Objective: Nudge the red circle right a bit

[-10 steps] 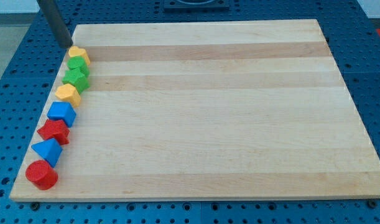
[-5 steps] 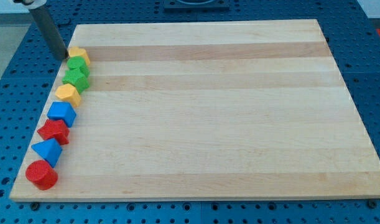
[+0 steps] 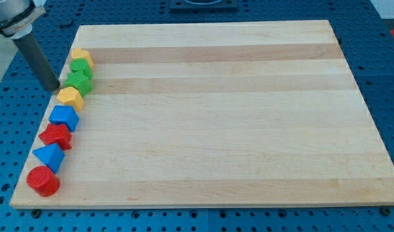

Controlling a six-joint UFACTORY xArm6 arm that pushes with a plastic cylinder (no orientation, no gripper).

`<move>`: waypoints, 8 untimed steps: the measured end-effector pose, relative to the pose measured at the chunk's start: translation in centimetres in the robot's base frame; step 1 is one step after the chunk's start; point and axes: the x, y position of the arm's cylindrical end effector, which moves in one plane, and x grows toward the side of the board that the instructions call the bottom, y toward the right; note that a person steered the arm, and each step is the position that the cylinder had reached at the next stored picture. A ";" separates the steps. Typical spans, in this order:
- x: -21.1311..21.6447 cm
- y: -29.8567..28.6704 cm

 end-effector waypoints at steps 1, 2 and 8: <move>0.7 0.0; 3.4 0.0; 18.7 0.1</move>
